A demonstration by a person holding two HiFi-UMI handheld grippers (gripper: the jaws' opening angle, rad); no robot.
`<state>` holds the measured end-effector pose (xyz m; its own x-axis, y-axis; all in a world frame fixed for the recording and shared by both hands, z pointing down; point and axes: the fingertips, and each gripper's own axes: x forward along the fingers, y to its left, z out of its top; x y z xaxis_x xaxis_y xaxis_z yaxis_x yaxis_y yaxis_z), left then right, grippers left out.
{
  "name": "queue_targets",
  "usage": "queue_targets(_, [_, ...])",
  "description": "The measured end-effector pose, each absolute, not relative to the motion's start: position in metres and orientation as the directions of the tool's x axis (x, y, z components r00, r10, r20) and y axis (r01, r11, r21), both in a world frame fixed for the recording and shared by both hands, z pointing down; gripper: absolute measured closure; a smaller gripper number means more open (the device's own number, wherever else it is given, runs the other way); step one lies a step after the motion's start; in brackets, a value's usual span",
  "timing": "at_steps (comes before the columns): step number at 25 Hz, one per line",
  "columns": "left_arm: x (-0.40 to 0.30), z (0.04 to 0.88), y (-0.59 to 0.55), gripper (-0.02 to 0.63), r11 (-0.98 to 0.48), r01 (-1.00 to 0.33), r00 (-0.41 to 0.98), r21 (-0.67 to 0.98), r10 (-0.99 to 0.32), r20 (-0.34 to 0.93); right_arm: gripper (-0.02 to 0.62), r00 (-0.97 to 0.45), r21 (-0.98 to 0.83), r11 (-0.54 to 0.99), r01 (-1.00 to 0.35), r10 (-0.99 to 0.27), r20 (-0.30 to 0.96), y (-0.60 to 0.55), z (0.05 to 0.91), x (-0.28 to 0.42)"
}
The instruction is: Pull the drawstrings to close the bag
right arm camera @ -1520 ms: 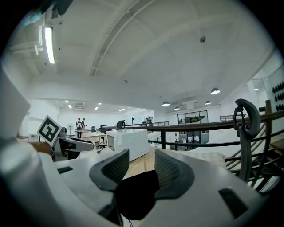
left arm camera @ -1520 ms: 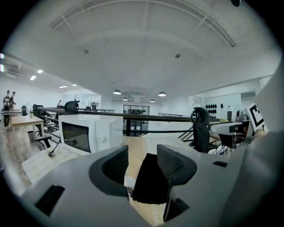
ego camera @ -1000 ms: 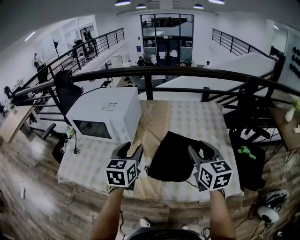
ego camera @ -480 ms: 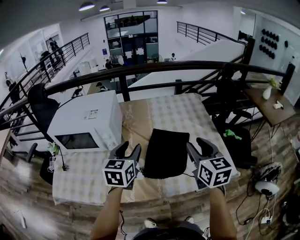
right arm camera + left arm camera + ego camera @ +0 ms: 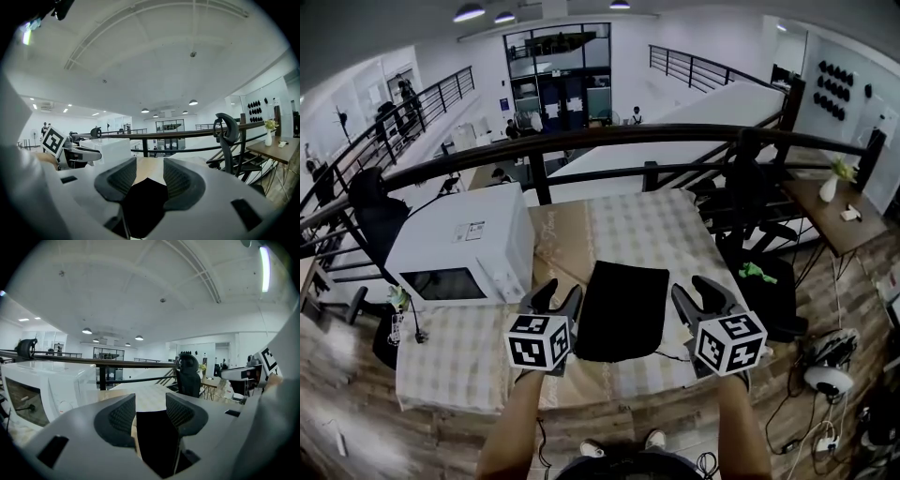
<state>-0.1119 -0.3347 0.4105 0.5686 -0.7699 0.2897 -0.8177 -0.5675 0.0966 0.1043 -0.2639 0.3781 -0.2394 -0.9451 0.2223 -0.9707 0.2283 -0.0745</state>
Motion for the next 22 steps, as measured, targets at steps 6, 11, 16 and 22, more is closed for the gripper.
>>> queue_targets(6, [-0.101,0.410,-0.340,0.402,-0.556,-0.826,0.555,0.087,-0.779,0.291,0.428,-0.268,-0.076,0.258,-0.963,-0.935,0.231,-0.269,0.384,0.117])
queue_targets(11, [-0.101,0.417,-0.341,0.402,-0.551,-0.830,0.548,0.083,-0.779,0.306,0.428,-0.285,-0.078,0.274,-0.958,-0.925,0.252,-0.271,0.393,0.119])
queue_targets(16, [-0.108,0.431,-0.341,0.402,-0.566,-0.822,0.550,0.059,-0.764,0.336,0.428,-0.310,-0.076,0.301,-0.950,-0.905,0.290,-0.275,0.411,0.116])
queue_targets(22, [-0.120,0.462,-0.341,0.402,-0.601,-0.798,0.567,0.043,-0.724,0.393,0.428,-0.341,-0.098,0.327,-0.940,-0.874,0.346,-0.279,0.440,0.109])
